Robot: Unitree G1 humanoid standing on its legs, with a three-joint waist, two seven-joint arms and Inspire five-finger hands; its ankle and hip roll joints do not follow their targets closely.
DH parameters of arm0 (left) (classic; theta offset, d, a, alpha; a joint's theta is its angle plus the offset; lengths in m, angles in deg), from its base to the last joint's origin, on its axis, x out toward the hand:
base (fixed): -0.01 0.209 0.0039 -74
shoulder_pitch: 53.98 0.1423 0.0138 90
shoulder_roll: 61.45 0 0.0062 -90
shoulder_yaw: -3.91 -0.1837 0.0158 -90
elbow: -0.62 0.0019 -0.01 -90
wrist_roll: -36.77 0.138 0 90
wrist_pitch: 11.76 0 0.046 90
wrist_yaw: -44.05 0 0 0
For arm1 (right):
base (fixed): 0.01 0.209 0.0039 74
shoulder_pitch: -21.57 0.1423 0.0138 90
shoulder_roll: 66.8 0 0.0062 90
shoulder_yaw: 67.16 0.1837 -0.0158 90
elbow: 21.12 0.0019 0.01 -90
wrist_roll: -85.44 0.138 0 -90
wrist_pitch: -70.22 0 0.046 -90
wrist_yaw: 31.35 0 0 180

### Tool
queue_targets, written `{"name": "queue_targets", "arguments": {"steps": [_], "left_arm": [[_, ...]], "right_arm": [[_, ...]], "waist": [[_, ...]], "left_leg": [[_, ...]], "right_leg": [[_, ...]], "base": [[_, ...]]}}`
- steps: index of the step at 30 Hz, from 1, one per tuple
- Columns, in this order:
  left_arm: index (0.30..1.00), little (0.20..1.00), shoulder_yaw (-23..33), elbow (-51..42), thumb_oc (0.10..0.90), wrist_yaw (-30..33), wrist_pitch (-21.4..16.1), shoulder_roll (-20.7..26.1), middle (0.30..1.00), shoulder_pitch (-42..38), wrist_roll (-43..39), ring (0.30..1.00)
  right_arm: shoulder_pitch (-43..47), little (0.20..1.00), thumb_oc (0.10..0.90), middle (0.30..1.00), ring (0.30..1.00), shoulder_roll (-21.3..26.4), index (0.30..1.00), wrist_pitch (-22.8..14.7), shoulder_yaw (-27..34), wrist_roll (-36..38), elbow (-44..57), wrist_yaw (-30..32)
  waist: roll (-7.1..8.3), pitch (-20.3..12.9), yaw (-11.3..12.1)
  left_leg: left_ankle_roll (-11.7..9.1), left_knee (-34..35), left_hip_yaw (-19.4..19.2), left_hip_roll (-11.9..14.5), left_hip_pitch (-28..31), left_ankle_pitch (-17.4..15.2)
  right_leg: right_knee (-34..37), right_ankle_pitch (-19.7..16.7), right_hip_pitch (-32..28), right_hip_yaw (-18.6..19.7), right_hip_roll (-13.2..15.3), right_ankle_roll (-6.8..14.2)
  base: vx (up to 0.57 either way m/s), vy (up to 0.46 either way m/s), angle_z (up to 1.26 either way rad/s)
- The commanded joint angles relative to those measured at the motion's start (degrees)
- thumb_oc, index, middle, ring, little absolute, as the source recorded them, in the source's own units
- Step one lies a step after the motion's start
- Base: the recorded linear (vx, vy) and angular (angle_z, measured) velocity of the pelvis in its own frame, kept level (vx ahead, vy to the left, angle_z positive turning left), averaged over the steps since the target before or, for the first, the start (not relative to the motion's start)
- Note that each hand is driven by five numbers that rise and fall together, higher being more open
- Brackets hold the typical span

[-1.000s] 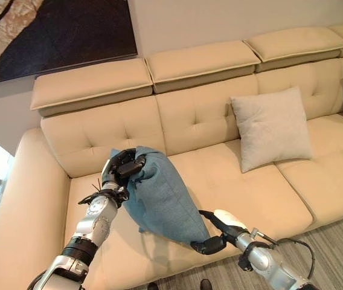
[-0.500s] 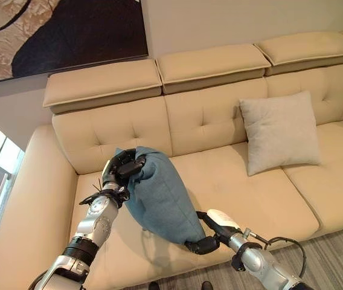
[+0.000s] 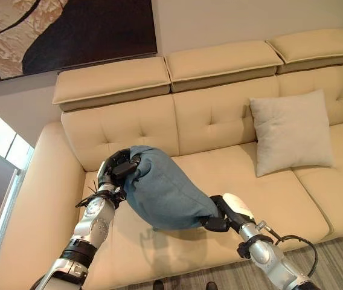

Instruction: Pick up all the scattered cushions and arrange them neatly on the sofa.

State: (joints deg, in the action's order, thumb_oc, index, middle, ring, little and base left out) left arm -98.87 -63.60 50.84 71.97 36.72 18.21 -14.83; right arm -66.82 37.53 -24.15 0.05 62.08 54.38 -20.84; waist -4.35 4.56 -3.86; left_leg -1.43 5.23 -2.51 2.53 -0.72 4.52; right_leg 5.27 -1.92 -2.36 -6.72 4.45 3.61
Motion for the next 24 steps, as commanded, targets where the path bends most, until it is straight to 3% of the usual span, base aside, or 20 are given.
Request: {"name": "queue_targets", "arguments": {"steps": [1,5,9,12,15,18,22,24], "left_arm": [[0.3,0.3,3.97,-1.59,0.4,-2.63,-9.62,3.82,0.3,-4.12,2.58,0.3],[0.3,0.3,3.93,-3.68,0.4,-3.13,-9.38,4.19,0.3,-2.32,4.14,0.3],[0.3,0.3,4.81,-6.18,0.4,-3.65,-9.13,4.32,0.3,0.52,4.35,0.3],[0.3,0.3,6.3,-7.87,0.4,-3.67,-8.95,3.79,0.3,3.89,4.34,0.3],[0.3,0.3,7.04,-8.57,0.4,-4.33,-8.68,3.28,0.3,6.25,4.35,0.3],[0.3,0.3,6.75,-9.3,0.4,-5.86,-8.58,0.51,0.3,9.22,4.83,0.3],[0.3,0.3,6.14,-9.51,0.4,-5.4,-8.33,-0.88,0.3,9.45,4.74,0.3],[0.3,0.3,5.87,-8.69,0.4,-5.36,-8.51,-1.53,0.3,8.99,4.68,0.3]], "right_arm": [[5.7,0.3,0.4,0.3,0.3,-0.59,0.3,-2.75,8.05,4.4,7.31,8.78],[5.83,0.3,0.4,0.3,0.3,-1.51,0.3,-3.07,11.66,6.17,9.79,9.51],[5.17,0.3,0.4,0.3,0.3,-2.83,0.3,-4.11,14.47,8.01,11.66,10.08],[4.34,0.3,0.4,0.3,0.3,-5.03,0.3,-5.08,15.82,10.49,12.67,10.14],[3.12,0.3,0.4,0.3,0.3,-6.45,0.3,-6.04,16.18,12.16,13.69,9.68],[-0.35,0.3,0.4,0.3,0.3,-7.37,0.3,-7.12,17.24,13.15,15.33,8.18],[0.64,0.3,0.4,0.3,0.3,-7.71,0.3,-7.59,17.08,14.23,14.92,9.07],[0.94,0.3,0.4,0.3,0.3,-7.61,0.3,-7.57,16.87,14.21,14.78,9.4]], "waist": [[2.37,-5.8,0.01],[3.13,-5.73,0.35],[3.28,-3.82,0.54],[2.12,-1.82,0.71],[1.05,-1.48,0.9],[0.12,-1.75,-0.27],[0.51,-1.07,-1.17],[0.7,-0.83,-2.0]], "left_leg": [[0.94,-0.23,-1.73,-1.7,-0.9,-6.03],[2.2,-0.23,-1.51,-3.08,-0.11,-7.0],[4.48,-2.35,-1.71,-4.35,0.65,-8.59],[5.94,-3.21,-3.29,-4.52,1.39,-9.47],[6.17,-2.84,-4.11,-4.14,2.37,-9.96],[5.69,-1.36,-3.7,-3.9,5.29,-10.64],[4.63,-0.95,-3.11,-3.84,6.65,-11.03],[4.24,-0.94,-2.29,-3.65,7.26,-11.13]], "right_leg": [[-3.9,3.15,-0.98,-0.61,6.74,7.05],[-6.85,2.17,-0.35,0.19,8.14,7.83],[-17.03,-0.49,3.86,2.39,9.38,8.24],[-24.38,-4.95,7.6,1.09,11.23,7.55],[-27.66,-4.17,8.99,-1.68,12.39,6.97],[-25.62,2.19,11.12,-2.93,8.6,5.46],[-17.54,1.72,13.22,-3.09,5.18,5.95],[-16.9,1.59,13.57,-0.55,3.53,6.33]], "base": [[0.06,0.095,0.04],[0.08,0.153,0.02],[0.03,0.185,-0.09],[0.01,0.17,-0.28],[0.06,0.115,-0.42],[0.17,0.027,-0.24],[0.13,-0.094,0.09],[0.16,-0.17,0.38]]}}
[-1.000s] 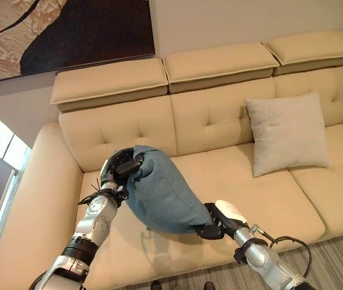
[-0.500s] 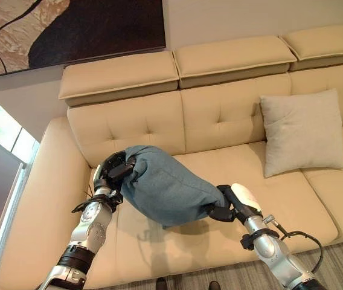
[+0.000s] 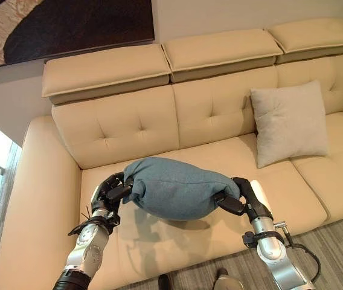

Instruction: Pick up all the scattered cushions and arrange them neatly on the sofa.

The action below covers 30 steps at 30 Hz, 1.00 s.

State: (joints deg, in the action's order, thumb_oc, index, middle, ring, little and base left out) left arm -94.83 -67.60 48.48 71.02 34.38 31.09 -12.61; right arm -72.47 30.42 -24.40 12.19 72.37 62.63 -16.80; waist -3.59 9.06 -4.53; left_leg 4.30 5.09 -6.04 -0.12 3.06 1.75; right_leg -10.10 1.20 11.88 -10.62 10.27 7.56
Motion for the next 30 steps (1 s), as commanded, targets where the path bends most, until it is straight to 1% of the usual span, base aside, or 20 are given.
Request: {"name": "queue_targets", "arguments": {"steps": [1,2,4,6,8,10,12,13,14,15,17,18,19,20,21,22,24,26,28,30], "left_arm": [[0.3,0.3,1.23,-4.25,0.4,-3.23,-7.63,0.27,0.3,-3.38,2.65,0.3],[0.3,0.3,1.23,-4.24,0.4,-3.23,-7.64,0.26,0.3,-3.37,2.65,0.3],[0.3,0.3,0.91,-4.24,0.4,-3.33,-7.4,-0.63,0.3,-2.71,2.23,0.3],[0.3,0.3,0.86,-4.16,0.4,-3.3,-7.39,-0.84,0.3,-2.53,1.98,0.3],[0.3,0.3,0.79,-4.14,0.4,-3.14,-7.27,-0.92,0.3,-2.18,1.53,0.3],[0.3,0.3,0.59,-4.1,0.4,-3.1,-7.13,-1.45,0.3,-2.01,1.14,0.3],[0.3,0.3,0.21,-3.6,0.4,-2.64,-7.11,-2.32,0.3,-2.42,0.79,0.3],[0.3,0.3,0.02,-3.5,0.4,-2.2,-7.27,-2.97,0.3,-2.89,0.56,0.3],[0.3,0.3,-0.17,-3.38,0.4,-2.16,-7.19,-3.38,0.3,-3.02,0.51,0.3],[0.3,0.3,-0.33,-3.37,0.4,-1.99,-7.11,-3.7,0.3,-2.99,0.6,0.3],[0.3,0.3,-0.34,-3.83,0.4,-2.05,-6.85,-4.19,0.3,-2.51,0.74,0.3],[0.3,0.3,-0.4,-3.92,0.4,-1.97,-6.6,-4.35,0.3,-2.33,1.11,0.3],[0.3,0.3,-0.58,-4.04,0.4,-1.88,-6.47,-4.41,0.3,-2.28,1.22,0.3],[0.3,0.3,-0.83,-4.13,0.4,-1.51,-6.41,-4.58,0.3,-2.25,1.21,0.3],[0.3,0.3,-0.84,-4.14,0.4,-1.49,-6.41,-4.59,0.3,-2.24,1.22,0.3],[0.3,0.3,-0.76,-3.83,0.4,-1.16,-6.62,-4.75,0.3,-2.13,1.29,0.3],[0.3,0.3,-0.34,-3.48,0.4,-0.94,-6.67,-5.25,0.3,-1.59,1.34,0.3],[0.3,0.3,-0.92,-3.45,0.4,-1.12,-6.43,-5.52,0.3,-0.64,1.77,0.3],[0.3,0.3,-1.13,-3.27,0.4,-1.22,-6.21,-5.43,0.3,-0.48,2.17,0.3],[0.3,0.3,-1.77,-3.57,0.4,-1.52,-5.66,-5.11,0.3,-0.08,2.74,0.3]], "right_arm": [[6.7,0.3,0.4,0.3,0.3,-0.13,0.3,-7.34,4.65,3.71,6.66,5.54],[6.69,0.3,0.4,0.3,0.3,-0.13,0.3,-7.35,4.64,3.71,6.65,5.55],[6.97,0.3,0.4,0.3,0.3,0.78,0.3,-7.26,4.65,3.45,6.62,5.52],[7.09,0.3,0.4,0.3,0.3,1.06,0.3,-7.39,4.76,3.7,6.63,5.55],[7.44,0.3,0.4,0.3,0.3,1.66,0.3,-7.54,4.79,4.49,6.65,5.46],[7.29,0.3,0.4,0.3,0.3,2.11,0.3,-7.89,5.01,5.1,6.94,5.49],[7.19,0.3,0.4,0.3,0.3,2.39,0.3,-7.99,5.55,6.27,7.2,5.69],[7.13,0.3,0.4,0.3,0.3,2.44,0.3,-7.99,5.84,6.93,7.26,5.81],[7.05,0.3,0.4,0.3,0.3,2.5,0.3,-7.97,6.1,7.5,7.27,5.83],[6.85,0.3,0.4,0.3,0.3,2.64,0.3,-7.96,6.35,7.83,7.42,5.99],[6.15,0.3,0.4,0.3,0.3,2.76,0.3,-7.82,7.16,8.08,7.34,6.01],[5.97,0.3,0.4,0.3,0.3,2.8,0.3,-7.87,7.61,8.14,7.16,6.09],[5.95,0.3,0.4,0.3,0.3,2.84,0.3,-7.85,7.98,8.33,7.03,6.21],[6.11,0.3,0.4,0.3,0.3,2.88,0.3,-7.82,8.06,8.53,6.94,6.49],[6.1,0.3,0.4,0.3,0.3,2.89,0.3,-7.83,8.06,8.53,6.93,6.49],[6.42,0.3,0.4,0.3,0.3,2.86,0.3,-7.5,8.17,8.73,6.51,6.83],[6.02,0.3,0.4,0.3,0.3,2.2,0.3,-7.6,8.18,9.2,6.36,6.02],[5.46,0.3,0.4,0.3,0.3,2.11,0.3,-7.14,8.44,8.87,6.24,5.63],[5.27,0.3,0.4,0.3,0.3,2.02,0.3,-6.85,8.54,8.59,6.12,5.59],[5.97,0.3,0.4,0.3,0.3,1.77,0.3,-6.08,8.6,7.82,5.4,5.5]], "waist": [[0.23,-5.95,-1.44],[0.19,-5.92,-1.48],[0.04,-7.24,-1.55],[-0.04,-7.59,-1.72],[0.02,-7.7,-1.79],[0.59,-7.06,-1.71],[1.74,-5.69,-1.47],[2.45,-4.86,-1.43],[2.68,-4.61,-1.41],[3.16,-4.33,-1.24],[3.73,-4.39,-0.7],[4.03,-4.67,-0.53],[4.21,-4.84,-0.28],[4.08,-4.92,0.1],[4.14,-4.9,0.08],[3.91,-4.78,0.76],[3.06,-5.49,0.92],[2.92,-6.92,0.73],[2.94,-7.51,0.8],[3.22,-8.45,1.04]], "left_leg": [[-1.73,-0.64,1.36,-1.05,3.62,-8.59],[-1.75,-0.63,1.4,-1.01,3.69,-8.6],[-2.96,-0.45,1.54,0.18,4.19,-8.66],[-3.49,-0.61,1.8,0.8,4.53,-8.86],[-4.48,-2.93,2.11,1.87,4.14,-9.6],[-5.29,-8.28,2.12,2.63,2.04,-9.97],[-7.07,-17.29,1.59,3.72,-2.81,-7.76],[-7.41,-23.21,1.22,4.37,-6.53,-6.31],[-7.08,-26.69,0.99,4.91,-8.87,-6.22],[-6.61,-28.26,0.06,5.15,-10.24,-6.28],[-5.95,-26.49,-1.87,6.44,-12.04,-8.07],[-5.81,-23.37,-2.0,7.03,-12.5,-8.23],[-6.01,-20.36,-1.84,7.57,-12.61,-7.12],[-6.78,-15.82,-1.59,8.28,-13.44,-4.32],[-6.79,-15.41,-1.61,8.19,-13.21,-4.08],[-7.66,-10.45,-0.27,8.76,-14.81,-1.47],[-7.93,-7.53,1.19,8.0,-12.87,-0.33],[-7.76,-6.44,1.16,7.01,-11.45,-0.35],[-7.42,-5.76,0.65,6.39,-10.14,-0.84],[-5.94,-5.41,-0.19,4.4,-7.84,-2.55]], "right_leg": [[0.51,-1.43,-2.16,4.44,-3.03,1.93],[0.7,-1.5,-2.33,4.38,-3.07,1.92],[1.81,-0.66,-3.89,4.18,-4.06,0.93],[1.84,-0.24,-4.39,4.06,-4.57,0.52],[2.19,0.72,-5.48,3.76,-5.45,-0.48],[2.84,1.48,-6.82,3.03,-5.59,-1.41],[3.52,2.18,-8.51,1.89,-5.45,-2.76],[3.53,2.47,-8.94,1.24,-5.18,-3.57],[3.54,2.82,-9.08,0.79,-5.29,-4.13],[3.75,3.19,-9.62,0.52,-5.13,-4.39],[4.09,3.95,-10.7,0.14,-4.88,-4.13],[4.43,4.27,-11.29,0.02,-4.72,-3.76],[4.79,4.4,-11.88,-0.02,-4.76,-3.43],[5.11,4.88,-12.78,-0.2,-4.96,-3.1],[5.13,4.89,-12.84,-0.22,-4.9,-3.1],[5.14,5.47,-13.74,0.17,-5.0,-2.7],[4.99,5.62,-14.46,0.62,-5.01,-2.12],[5.07,5.17,-14.8,0.83,-4.0,-1.52],[5.13,4.97,-15.09,1.16,-3.35,-1.03],[4.32,3.99,-15.45,1.89,-1.55,0.49]], "base": [[0.13,-0.169,0.61],[0.15,-0.202,0.53],[0.17,-0.201,0.17],[0.16,-0.174,0.01],[0.17,-0.231,0.12],[0.08,-0.206,0.13],[0.02,-0.208,0.17],[0.0,-0.165,0.2],[0.01,-0.13,0.2],[0.06,-0.077,0.16],[0.14,-0.001,0.23],[0.19,0.065,0.18],[0.2,0.098,0.17],[0.13,0.068,0.06],[0.16,0.124,0.07],[0.18,0.16,0.07],[0.24,0.234,0.04],[0.21,0.245,-0.14],[0.16,0.224,-0.24],[0.19,0.346,-0.04]]}}
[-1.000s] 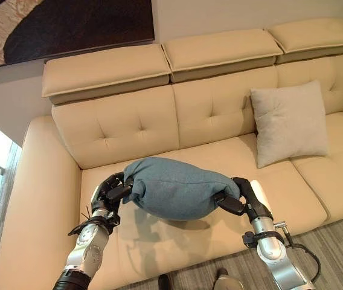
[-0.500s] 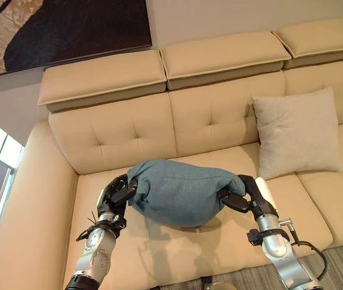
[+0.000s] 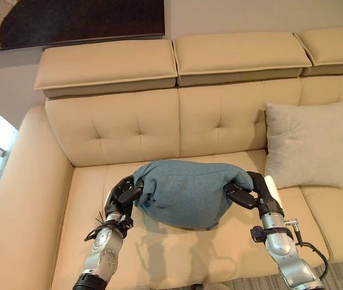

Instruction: Pick up all the scattered cushions and arrange them neatly on the sofa.

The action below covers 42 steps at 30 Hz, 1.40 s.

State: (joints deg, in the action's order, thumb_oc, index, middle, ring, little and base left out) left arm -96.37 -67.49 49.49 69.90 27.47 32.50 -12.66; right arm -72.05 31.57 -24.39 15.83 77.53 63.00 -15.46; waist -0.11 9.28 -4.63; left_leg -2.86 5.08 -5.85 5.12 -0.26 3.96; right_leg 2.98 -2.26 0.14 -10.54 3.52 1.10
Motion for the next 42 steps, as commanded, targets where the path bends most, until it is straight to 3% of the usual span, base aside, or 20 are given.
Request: {"name": "queue_targets", "arguments": {"steps": [1,4,5,8,10,16,26,31,37,42], "left_arm": [[0.3,0.3,-0.54,-3.49,0.4,-2.56,-4.39,1.85,0.3,-1.57,2.97,0.3],[0.3,0.3,-1.0,-2.97,0.4,-1.82,-4.23,2.5,0.3,-3.09,4.18,0.3],[0.3,0.3,-1.13,-2.57,0.4,-1.18,-4.33,3.16,0.3,-4.29,4.65,0.3],[0.3,0.3,-1.14,-2.35,0.4,-0.44,-5.1,4.14,0.3,-6.07,4.87,0.3],[0.3,0.3,-0.95,-2.89,0.4,0.32,-5.82,5.0,0.3,-7.26,5.09,0.3],[0.3,0.3,-2.84,-1.13,0.4,-0.27,-5.9,5.04,0.3,-13.46,2.43,0.3],[0.3,0.3,-7.57,3.36,0.4,4.72,-7.45,4.43,0.3,-27.27,2.66,0.3],[0.3,0.3,-8.78,4.33,0.4,4.98,-7.61,5.87,0.3,-29.91,2.84,0.3],[0.3,0.3,-11.29,12.7,0.4,5.74,-5.23,8.36,0.3,-36.62,1.56,0.3],[0.3,0.3,-12.84,20.23,0.4,5.85,-4.67,9.71,0.3,-43.91,1.98,0.3]], "right_arm": [[5.85,0.3,0.4,0.3,0.3,0.29,0.3,-5.99,5.03,2.91,4.73,4.27],[7.77,0.3,0.4,0.3,0.3,-0.27,0.3,-5.53,4.89,2.64,3.01,5.33],[10.32,0.3,0.4,0.3,0.3,-0.12,0.3,-5.22,4.66,2.59,1.55,6.09],[12.65,0.3,0.4,0.3,0.3,-0.08,0.3,-5.37,4.31,3.44,0.14,7.13],[15.03,0.3,0.4,0.3,0.3,0.37,0.3,-5.35,4.09,4.43,-1.26,7.73],[21.51,0.3,0.4,0.3,0.3,2.05,0.3,-4.96,2.63,8.06,-9.56,9.63],[35.06,0.3,0.4,0.3,0.3,4.98,0.3,-3.71,-4.9,15.43,-18.22,9.33],[42.28,0.3,0.4,0.3,0.3,7.5,0.3,-3.16,-10.55,17.01,-21.24,7.17],[57.06,0.3,0.4,0.3,0.3,8.08,0.3,-2.17,-17.3,26.0,-29.33,4.85],[65.26,0.3,0.4,0.3,0.3,8.06,0.3,-0.42,-21.09,26.93,-38.32,4.41]], "waist": [[-0.18,-8.63,1.13],[0.16,-8.64,1.39],[0.39,-8.06,1.51],[-0.34,-7.81,1.81],[-0.65,-7.52,2.25],[-0.33,-8.47,2.33],[-0.23,-8.27,3.41],[-0.84,-6.17,4.03],[-3.11,-1.17,4.6],[-3.8,0.23,4.81]], "left_leg": [[1.72,-5.54,-0.57,-1.42,-4.15,-5.2],[3.38,-5.22,-1.43,-2.89,-3.19,-6.69],[4.36,-5.26,-2.23,-3.8,-3.0,-7.1],[4.75,-3.74,-3.04,-3.55,-2.18,-7.14],[4.67,-2.15,-3.85,-3.69,-0.61,-7.2],[4.08,-0.22,-2.98,-4.31,-0.24,-7.09],[1.85,-0.08,-1.81,-3.72,-3.61,-6.27],[1.12,-0.08,-1.33,-3.56,-5.84,-5.2],[0.38,-0.08,-1.26,-3.44,-11.18,-2.78],[-0.37,-0.08,-1.06,-3.34,-14.91,-0.96]], "right_leg": [[-9.72,7.01,-3.28,2.21,5.67,7.28],[-13.89,6.04,-1.32,2.71,7.56,8.56],[-17.34,0.77,0.96,2.49,9.3,9.93],[-19.75,-0.29,3.47,2.06,9.81,10.06],[-16.73,0.27,4.62,-1.66,10.6,9.12],[-7.07,0.56,3.3,-0.47,8.14,9.52],[2.02,-0.74,1.29,-2.93,6.68,9.54],[2.02,-0.77,2.55,-3.31,6.71,9.29],[2.02,-2.17,8.02,-2.69,6.43,8.75],[1.96,-3.18,11.48,-2.64,6.02,8.41]], "base": [[0.12,0.3,0.03],[0.08,0.265,0.07],[0.04,0.214,0.04],[0.04,0.145,-0.22],[0.1,0.101,-0.31],[0.08,-0.016,-0.12],[-0.01,-0.066,0.05],[-0.08,-0.055,0.13],[-0.17,0.005,0.05],[-0.11,0.003,0.06]]}}
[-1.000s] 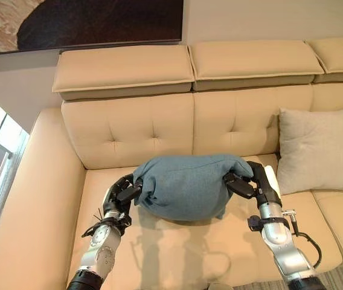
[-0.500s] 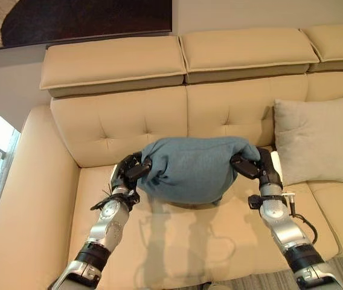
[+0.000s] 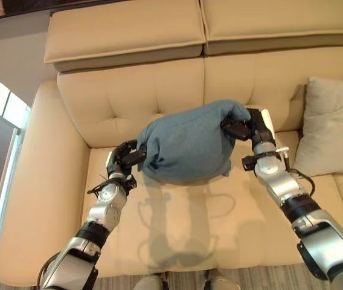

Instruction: Pick up all the scattered cushions and arrange them neatly on the sofa.

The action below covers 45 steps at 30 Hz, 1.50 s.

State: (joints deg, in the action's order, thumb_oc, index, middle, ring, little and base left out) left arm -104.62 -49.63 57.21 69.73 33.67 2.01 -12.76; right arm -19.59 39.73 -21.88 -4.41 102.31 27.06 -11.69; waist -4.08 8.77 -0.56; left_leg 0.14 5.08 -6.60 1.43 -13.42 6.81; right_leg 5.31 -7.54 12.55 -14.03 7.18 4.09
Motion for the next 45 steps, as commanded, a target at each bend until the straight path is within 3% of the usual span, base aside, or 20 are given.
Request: {"name": "queue_targets", "arguments": {"steps": [1,8,9,10,11,17,23,26,32,36,39,45], "left_arm": [[0.3,0.3,-4.7,3.61,0.4,-1.95,-4.39,3.65,0.3,-14.3,1.96,0.3],[0.3,0.3,-6.88,17.47,0.4,-0.49,-4.65,6.72,0.3,-29.53,3.04,0.3],[0.3,0.3,-6.87,17.6,0.4,-0.56,-4.68,6.73,0.3,-29.7,3.0,0.3],[0.3,0.3,-7.64,19.86,0.4,-0.33,-4.43,7.14,0.3,-31.96,3.09,0.3],[0.9,0.9,-7.6,21.04,0.8,0.02,-4.29,7.03,0.9,-33.18,2.79,0.9],[0.9,0.9,-6.73,23.62,0.8,3.32,-3.38,7.42,0.9,-35.85,3.37,0.9],[0.9,0.9,-6.83,27.67,0.8,7.14,-0.1,7.16,0.9,-37.68,15.72,0.9],[0.9,0.9,-3.26,28.18,0.8,9.88,0.83,6.67,0.9,-35.35,18.38,0.9],[0.9,0.9,7.03,10.95,0.8,12.21,-3.39,8.3,0.9,-19.66,16.03,0.9],[0.9,0.9,11.09,5.44,0.8,13.8,-1.87,7.0,0.9,-10.91,21.8,0.9],[0.9,0.9,13.77,0.55,0.8,14.42,-2.12,5.99,0.9,-4.57,23.4,0.9],[0.9,0.9,14.69,1.33,0.8,14.22,-1.26,6.31,0.9,-2.39,25.45,0.9]], "right_arm": [[13.67,0.3,0.4,0.3,0.3,-0.12,0.3,-2.73,-1.25,1.61,-3.52,0.66],[25.51,0.3,0.4,0.3,0.3,0.81,0.3,-1.1,-5.32,-3.62,-15.15,3.41],[25.67,0.787,0.725,0.787,0.787,0.8,0.787,-1.15,-5.36,-3.6,-15.26,3.39],[27.14,0.9,0.8,0.9,0.9,0.54,0.9,-0.76,-5.71,-4.36,-16.9,4.37],[27.57,0.9,0.8,0.9,0.9,0.08,0.9,-0.75,-5.02,-4.21,-17.39,5.52],[26.27,0.9,0.8,0.9,0.9,-2.25,0.9,0.27,-1.1,-5.38,-16.22,12.43],[23.73,0.9,0.8,0.9,0.9,-1.05,0.9,-0.14,0.61,-6.76,-13.66,14.61],[19.91,0.9,0.8,0.9,0.9,0.07,0.9,-2.08,4.2,-5.2,-10.0,16.33],[-3.81,0.9,0.8,0.9,0.9,0.84,0.9,-5.97,15.18,-12.01,14.72,15.22],[-20.62,0.9,0.8,0.9,0.9,-4.78,0.9,-10.87,23.68,-15.64,29.54,13.87],[-28.78,0.9,0.8,0.9,0.9,-8.66,0.9,-13.91,25.72,-17.28,38.3,11.95],[-34.97,0.9,0.8,0.9,0.9,-10.19,0.9,-17.6,24.55,-19.57,48.62,8.61]], "waist": [[0.18,0.82,0.73],[0.14,2.6,0.4],[0.13,2.68,0.39],[0.06,2.93,0.3],[0.04,3.16,0.22],[-0.38,3.5,0.14],[-0.12,3.51,-0.23],[0.26,3.53,-0.47],[0.84,1.74,-1.4],[0.72,0.18,-2.61],[0.34,-0.38,-3.32],[-0.07,-1.54,-4.56]], "left_leg": [[-3.42,-0.08,-0.22,0.37,-2.2,-3.63],[-4.41,-0.08,-0.22,0.64,-5.75,-1.92],[-4.41,-0.08,-0.21,0.64,-5.77,-1.91],[-4.61,-0.08,-0.26,0.74,-6.14,-1.7],[-4.64,-0.08,-0.27,0.79,-6.34,-1.64],[-4.53,-0.08,-0.2,1.12,-6.78,-1.53],[-4.41,-0.08,-0.1,1.45,-5.92,-1.71],[-4.37,-0.08,-0.15,1.69,-5.35,-2.05],[-3.66,-0.08,-0.38,2.19,-3.04,-3.72],[-3.08,-0.08,-0.58,2.31,-1.51,-4.38],[-2.94,-0.08,-0.87,2.56,-0.19,-4.89],[-2.99,-0.08,-1.4,2.94,1.56,-5.65]], "right_leg": [[-0.45,2.0,-0.54,0.83,2.31,5.37],[-0.9,0.98,2.94,0.79,2.15,5.33],[-0.91,0.98,2.96,0.79,2.15,5.33],[-0.89,0.77,3.29,0.78,2.07,5.38],[-0.87,0.71,3.5,0.88,1.98,5.41],[-0.71,0.8,3.95,1.12,1.73,5.44],[-0.79,1.24,3.47,1.08,1.44,5.08],[-0.78,1.73,3.0,1.09,1.18,4.87],[-0.67,3.04,1.07,1.03,0.84,4.55],[-0.5,3.79,-0.43,0.98,0.86,4.42],[-0.43,4.26,-1.46,1.01,0.81,4.46],[-0.4,4.99,-2.86,1.45,0.53,4.62]], "base": [[-0.06,0.005,-0.01],[-0.03,0.005,-0.02],[0.0,0.0,0.0],[0.0,0.0,0.0],[0.0,0.0,0.0],[0.01,-0.003,-0.03],[0.0,-0.028,0.01],[0.0,-0.039,-0.05],[0.06,-0.048,0.03],[0.06,-0.029,-0.03],[0.05,-0.007,-0.07],[0.03,-0.012,-0.15]]}}
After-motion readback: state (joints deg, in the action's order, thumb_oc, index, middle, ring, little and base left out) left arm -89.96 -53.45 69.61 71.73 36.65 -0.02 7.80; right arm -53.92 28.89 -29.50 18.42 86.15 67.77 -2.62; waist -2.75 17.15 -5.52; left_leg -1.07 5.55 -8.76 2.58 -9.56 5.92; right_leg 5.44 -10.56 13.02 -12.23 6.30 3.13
